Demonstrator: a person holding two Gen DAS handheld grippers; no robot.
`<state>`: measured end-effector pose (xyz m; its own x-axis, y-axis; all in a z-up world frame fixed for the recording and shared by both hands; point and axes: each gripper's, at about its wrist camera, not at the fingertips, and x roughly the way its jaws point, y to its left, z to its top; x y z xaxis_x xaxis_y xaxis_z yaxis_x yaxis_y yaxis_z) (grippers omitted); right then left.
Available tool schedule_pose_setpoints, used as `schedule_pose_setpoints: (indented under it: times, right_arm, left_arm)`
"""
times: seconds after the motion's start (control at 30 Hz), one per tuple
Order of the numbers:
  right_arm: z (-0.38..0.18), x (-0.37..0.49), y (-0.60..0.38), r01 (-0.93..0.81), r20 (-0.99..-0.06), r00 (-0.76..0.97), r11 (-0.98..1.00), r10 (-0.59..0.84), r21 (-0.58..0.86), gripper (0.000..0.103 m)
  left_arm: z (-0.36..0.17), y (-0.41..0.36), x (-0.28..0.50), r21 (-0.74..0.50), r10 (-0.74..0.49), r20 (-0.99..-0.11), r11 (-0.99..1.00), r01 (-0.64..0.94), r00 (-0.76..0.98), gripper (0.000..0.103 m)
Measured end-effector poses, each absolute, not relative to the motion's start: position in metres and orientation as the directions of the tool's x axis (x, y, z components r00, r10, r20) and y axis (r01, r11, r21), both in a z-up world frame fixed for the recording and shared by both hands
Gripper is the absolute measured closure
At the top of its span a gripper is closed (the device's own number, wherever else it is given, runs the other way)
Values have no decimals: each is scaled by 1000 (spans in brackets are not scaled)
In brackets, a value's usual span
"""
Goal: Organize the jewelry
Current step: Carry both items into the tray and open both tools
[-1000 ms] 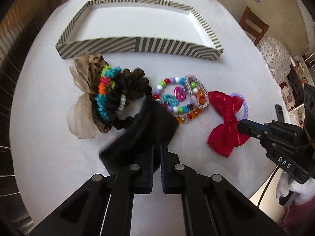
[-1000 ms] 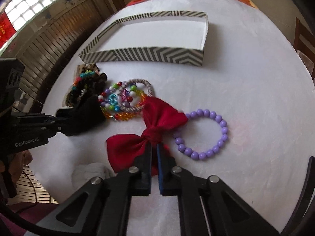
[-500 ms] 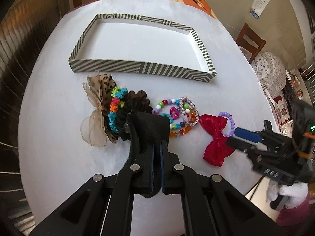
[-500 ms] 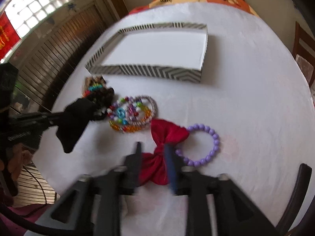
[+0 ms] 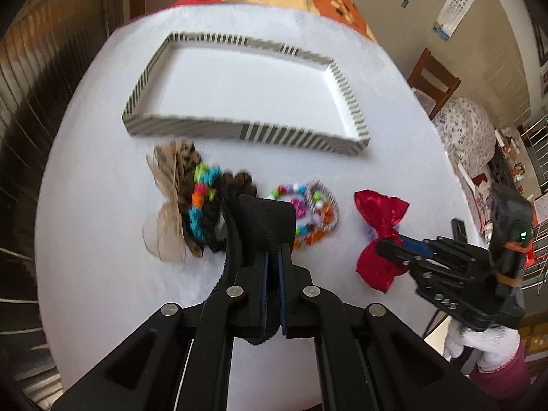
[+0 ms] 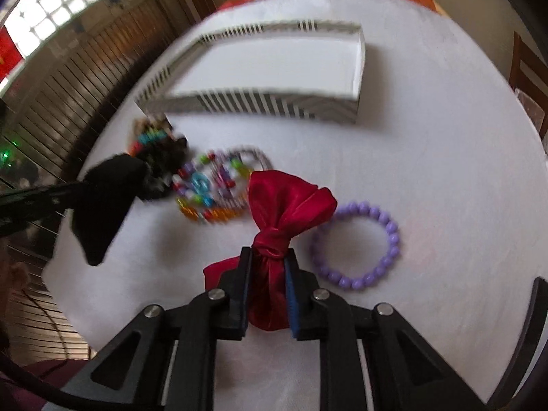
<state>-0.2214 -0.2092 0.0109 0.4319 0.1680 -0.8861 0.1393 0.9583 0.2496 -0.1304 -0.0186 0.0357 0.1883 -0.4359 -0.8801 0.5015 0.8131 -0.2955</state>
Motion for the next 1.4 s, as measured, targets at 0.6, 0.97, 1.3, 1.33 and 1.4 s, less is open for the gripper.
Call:
schedule_pose_setpoints:
  times: [0.6,0.97,1.3,1.33,1.4]
  right_arm:
    - [39,-90,-271,138,-843,516,957,151,256,84]
    - [-21,-41,-289,146,-891,417,955,178,259,82]
    - [-11,-43,-286,159,-890,427,956,157,245,49]
    - [-4,-48,-285,166,-883,443,954,156,251,44]
    - [5,-54,-284,167,-871,463,949,163,267,43]
  left_arm:
    - [40,-73,32,-214,-349,-884,894,394,310,103]
    - [-19,-80,89,-150,-237,-933,940,306,269,103]
    - [-19,-71,77,-117,-192,-945,954,275,264,94]
    - [-17,-70,73,-103,-183,-944,954,281,275,94]
    - [-12,-68,63,-83,-170,-941,954,287,294,94]
